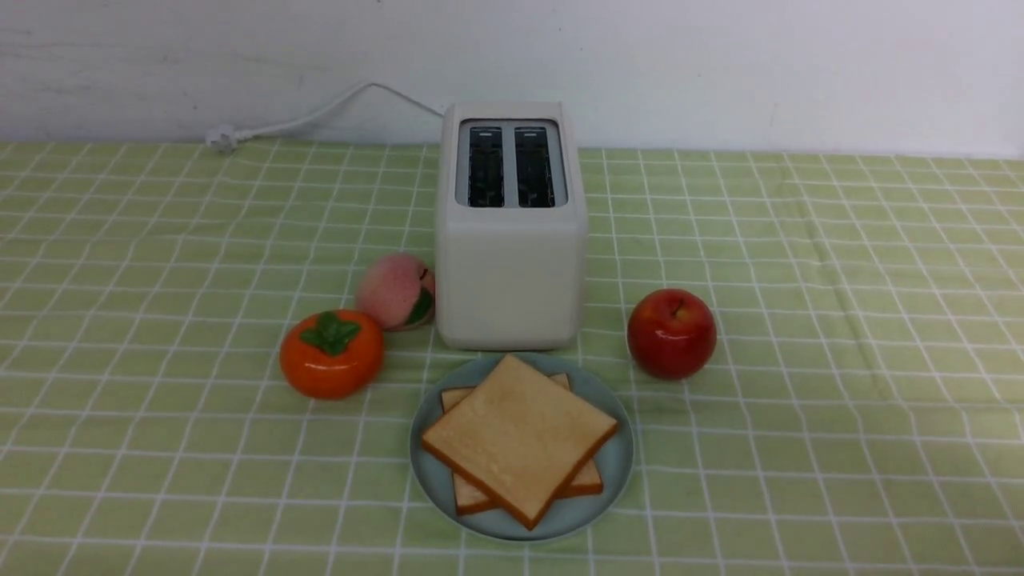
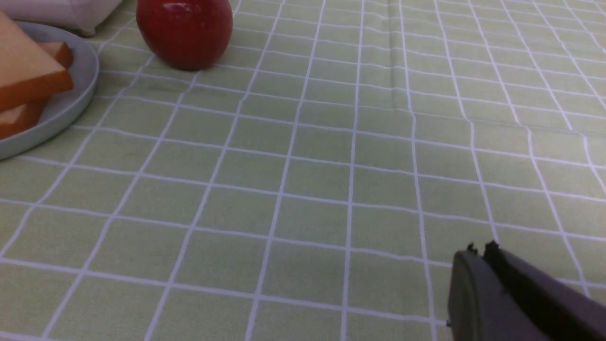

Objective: Take toasted bread from bread machine on green coffee tablecloth place on plate.

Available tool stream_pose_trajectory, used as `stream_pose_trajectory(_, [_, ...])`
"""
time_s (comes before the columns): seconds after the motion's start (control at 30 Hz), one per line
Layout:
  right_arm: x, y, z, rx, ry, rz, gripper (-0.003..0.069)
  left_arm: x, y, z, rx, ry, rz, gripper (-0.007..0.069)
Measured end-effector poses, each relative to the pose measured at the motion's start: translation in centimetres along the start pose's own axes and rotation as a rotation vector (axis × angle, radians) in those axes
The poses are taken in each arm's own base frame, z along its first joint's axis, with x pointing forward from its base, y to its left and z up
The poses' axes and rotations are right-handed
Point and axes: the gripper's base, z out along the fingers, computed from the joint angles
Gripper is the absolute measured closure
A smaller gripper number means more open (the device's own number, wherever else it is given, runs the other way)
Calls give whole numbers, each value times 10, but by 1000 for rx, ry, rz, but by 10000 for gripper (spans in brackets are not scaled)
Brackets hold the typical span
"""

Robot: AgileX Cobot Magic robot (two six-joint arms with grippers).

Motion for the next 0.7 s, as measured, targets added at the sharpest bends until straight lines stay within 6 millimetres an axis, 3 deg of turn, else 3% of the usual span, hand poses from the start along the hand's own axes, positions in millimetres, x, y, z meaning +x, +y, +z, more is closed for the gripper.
stream_pose_trajectory(0.7, [0, 0, 0, 1, 0, -3, 606, 0, 0, 0, 0, 1, -3, 638])
